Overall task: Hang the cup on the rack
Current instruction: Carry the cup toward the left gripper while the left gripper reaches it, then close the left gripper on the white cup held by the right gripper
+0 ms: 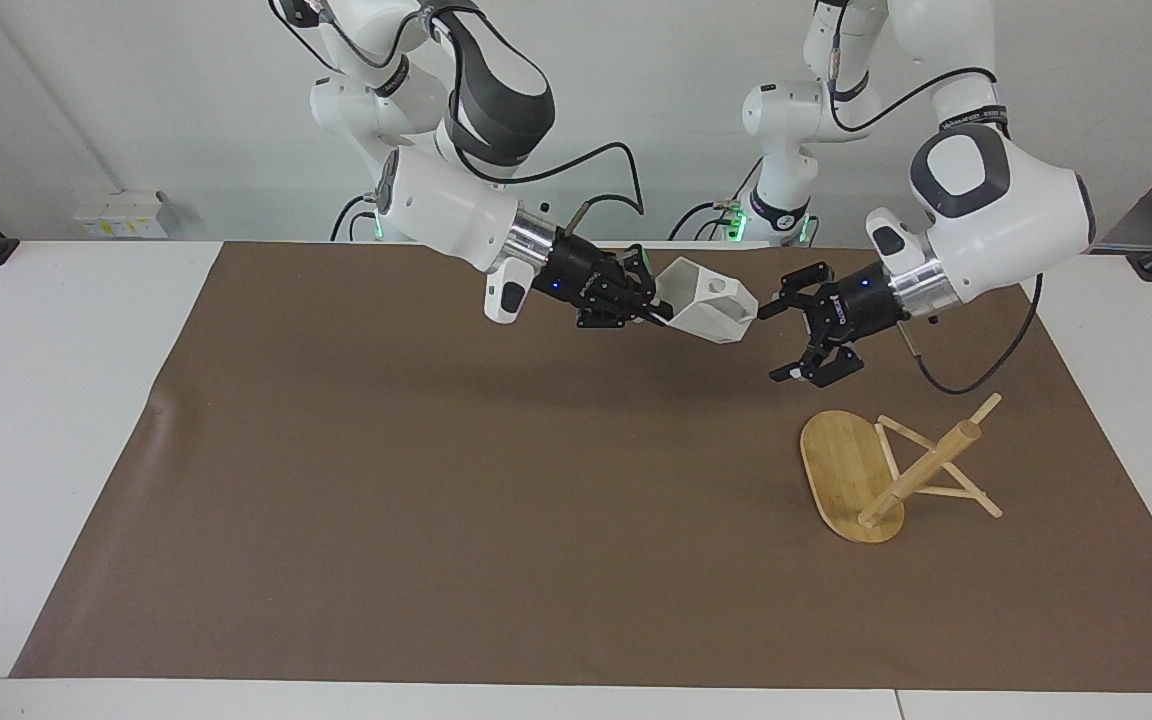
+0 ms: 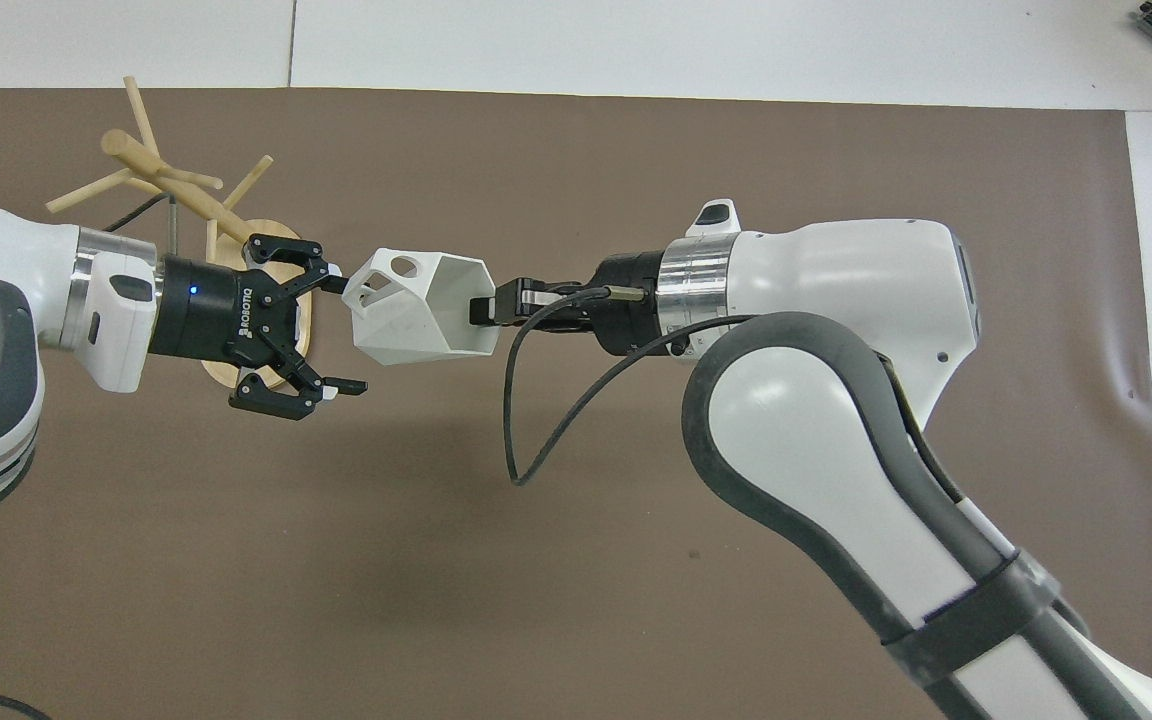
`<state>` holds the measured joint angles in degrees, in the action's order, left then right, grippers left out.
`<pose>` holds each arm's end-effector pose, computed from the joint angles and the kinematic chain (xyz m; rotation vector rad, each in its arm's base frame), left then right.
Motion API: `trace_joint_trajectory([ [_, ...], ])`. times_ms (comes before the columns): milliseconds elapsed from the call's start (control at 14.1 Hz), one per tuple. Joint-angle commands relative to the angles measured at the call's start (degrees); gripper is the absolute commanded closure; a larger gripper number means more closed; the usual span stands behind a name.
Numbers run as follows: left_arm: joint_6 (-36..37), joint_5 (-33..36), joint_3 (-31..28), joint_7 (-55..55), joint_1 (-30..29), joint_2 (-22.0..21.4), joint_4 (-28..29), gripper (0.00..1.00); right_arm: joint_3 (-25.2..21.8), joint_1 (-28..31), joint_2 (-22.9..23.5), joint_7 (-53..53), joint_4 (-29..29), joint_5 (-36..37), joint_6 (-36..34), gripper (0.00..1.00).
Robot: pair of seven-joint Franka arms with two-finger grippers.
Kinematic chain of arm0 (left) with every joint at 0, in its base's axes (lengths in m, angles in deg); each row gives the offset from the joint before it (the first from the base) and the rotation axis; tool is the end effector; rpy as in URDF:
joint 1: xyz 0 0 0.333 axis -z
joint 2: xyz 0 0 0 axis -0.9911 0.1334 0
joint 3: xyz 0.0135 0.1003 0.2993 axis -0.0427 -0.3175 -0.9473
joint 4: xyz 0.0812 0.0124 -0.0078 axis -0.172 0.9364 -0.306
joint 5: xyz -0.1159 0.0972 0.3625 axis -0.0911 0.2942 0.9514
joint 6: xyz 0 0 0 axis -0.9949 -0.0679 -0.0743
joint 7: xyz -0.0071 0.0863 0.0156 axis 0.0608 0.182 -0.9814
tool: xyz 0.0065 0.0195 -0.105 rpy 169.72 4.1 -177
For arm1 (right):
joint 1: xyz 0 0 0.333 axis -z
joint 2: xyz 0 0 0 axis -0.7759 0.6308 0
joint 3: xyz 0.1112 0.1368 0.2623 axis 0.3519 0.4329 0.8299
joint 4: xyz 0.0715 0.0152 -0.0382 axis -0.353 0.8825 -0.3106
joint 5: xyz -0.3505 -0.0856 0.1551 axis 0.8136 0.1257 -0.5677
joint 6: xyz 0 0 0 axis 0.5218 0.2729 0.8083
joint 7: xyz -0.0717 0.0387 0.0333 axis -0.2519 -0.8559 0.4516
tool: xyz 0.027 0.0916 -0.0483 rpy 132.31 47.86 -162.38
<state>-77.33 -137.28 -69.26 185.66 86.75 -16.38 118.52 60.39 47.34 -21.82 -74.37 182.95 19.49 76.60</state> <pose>0.5517 -0.1432 0.4844 1.7055 -1.5722 0.6711 0.5660 0.3235 0.5065 -2.1365 -0.0203 -0.1217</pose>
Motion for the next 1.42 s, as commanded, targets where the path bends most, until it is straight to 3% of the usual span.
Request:
trace_joint_trajectory([
  [0,-2.94,-4.10,-0.66,0.81,2.34,-2.91,4.23,0.00,0.77,0.04,0.92,-1.11,-1.30,1.90,0.96,1.00],
  [638,-5.32,-9.74,-0.66,0.81,3.32,-3.79,6.08,0.00,0.77,0.04,0.92,-0.84,-1.22,2.61,0.43,1.00],
  [1063,-6.28,-9.92,-0.66,0.89,3.93,-3.79,6.17,0.03,0.77,0.04,0.92,-0.93,-1.30,2.69,0.26,1.00],
  [1134,-6.46,-10.18,-0.57,0.90,3.93,-3.79,6.17,0.17,0.77,0.04,0.92,-0.93,-1.22,2.69,0.26,1.00],
  [1204,-6.63,-10.62,-0.66,0.46,3.93,-3.79,6.17,0.69,0.77,0.04,0.92,-0.93,-1.30,2.69,0.26,1.00],
  [1275,-6.64,-10.63,-0.66,-0.07,3.93,-3.79,6.26,0.97,0.77,0.04,0.92,-0.93,-1.22,2.69,0.26,1.00],
  [1346,-6.64,-10.63,-0.66,-0.42,3.93,-3.79,6.26,1.00,0.77,0.04,0.92,-0.93,-1.21,2.61,0.26,1.00],
])
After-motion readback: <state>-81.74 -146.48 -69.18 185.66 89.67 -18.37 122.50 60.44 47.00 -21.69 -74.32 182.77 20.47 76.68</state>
